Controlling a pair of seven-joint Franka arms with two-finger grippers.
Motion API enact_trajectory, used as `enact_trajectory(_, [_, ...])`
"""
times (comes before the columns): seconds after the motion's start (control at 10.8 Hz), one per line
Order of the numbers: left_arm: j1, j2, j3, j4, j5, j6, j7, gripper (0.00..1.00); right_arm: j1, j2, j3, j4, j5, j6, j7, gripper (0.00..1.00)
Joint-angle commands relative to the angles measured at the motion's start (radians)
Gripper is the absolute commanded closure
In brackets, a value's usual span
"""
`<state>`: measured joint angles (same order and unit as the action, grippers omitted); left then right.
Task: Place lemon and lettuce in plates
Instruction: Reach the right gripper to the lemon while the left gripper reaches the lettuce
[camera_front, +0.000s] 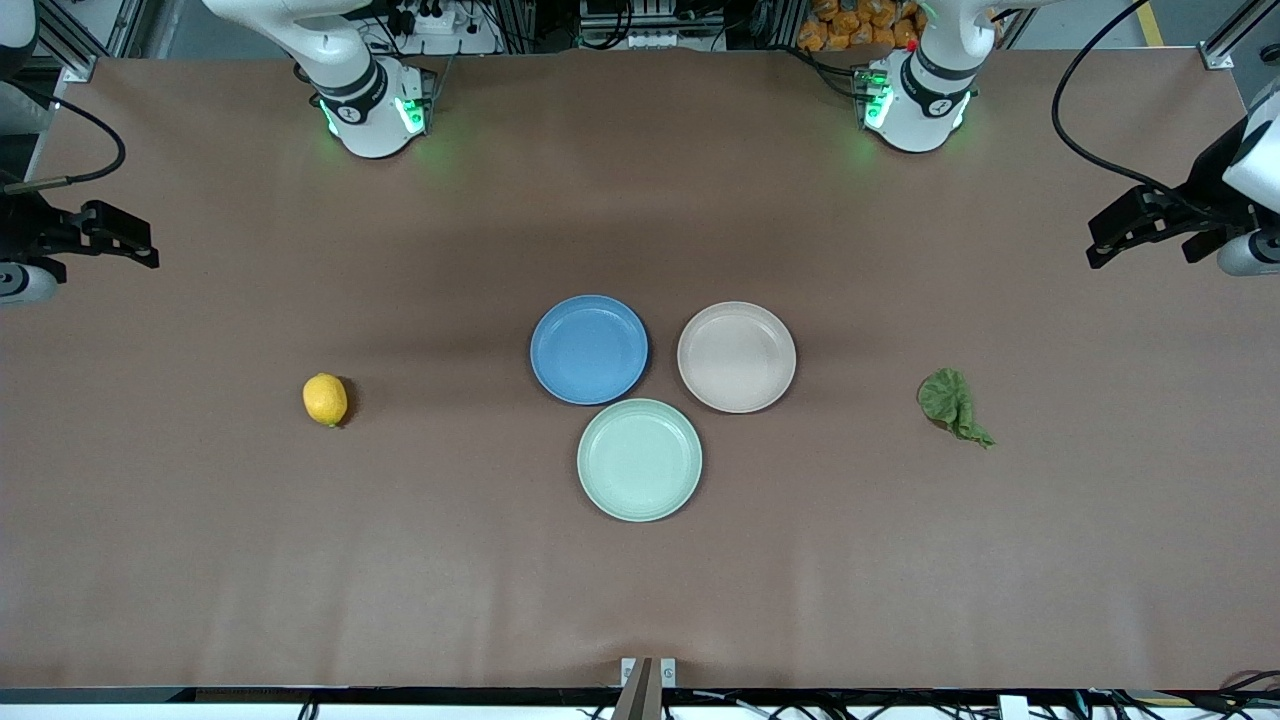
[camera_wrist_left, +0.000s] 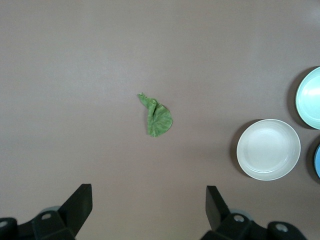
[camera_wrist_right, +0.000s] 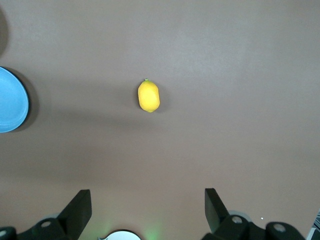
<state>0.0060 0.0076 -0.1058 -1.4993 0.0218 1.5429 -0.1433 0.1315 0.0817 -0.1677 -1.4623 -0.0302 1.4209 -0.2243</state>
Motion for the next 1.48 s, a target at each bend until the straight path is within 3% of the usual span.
enact_trajectory(0.0, [0.006, 0.005, 0.000, 0.022, 0.027, -0.020, 0.037, 0.00, -0.013, 0.006, 0.010, 0.020, -0.013, -0.014, 0.002, 0.00])
enact_trajectory(0.28, [0.008, 0.052, -0.006, 0.002, 0.079, -0.023, 0.045, 0.00, -0.023, 0.000, 0.010, 0.019, -0.010, -0.014, 0.002, 0.00])
enact_trajectory(0.46, [0.018, 0.081, -0.008, -0.088, 0.072, 0.030, 0.044, 0.00, -0.023, -0.002, 0.011, 0.014, -0.005, -0.014, 0.000, 0.00])
enact_trajectory(0.83, [0.065, 0.113, -0.006, -0.393, 0.072, 0.372, 0.044, 0.00, -0.021, 0.015, 0.013, -0.045, 0.007, 0.042, -0.004, 0.00])
enact_trajectory(1.11, [0.095, 0.231, -0.006, -0.467, 0.078, 0.563, 0.042, 0.00, -0.013, 0.026, 0.017, -0.166, 0.009, 0.160, -0.009, 0.00])
enact_trajectory(1.39, [0.089, 0.371, -0.006, -0.476, 0.078, 0.718, 0.030, 0.00, -0.012, 0.042, 0.019, -0.295, 0.009, 0.327, -0.009, 0.00])
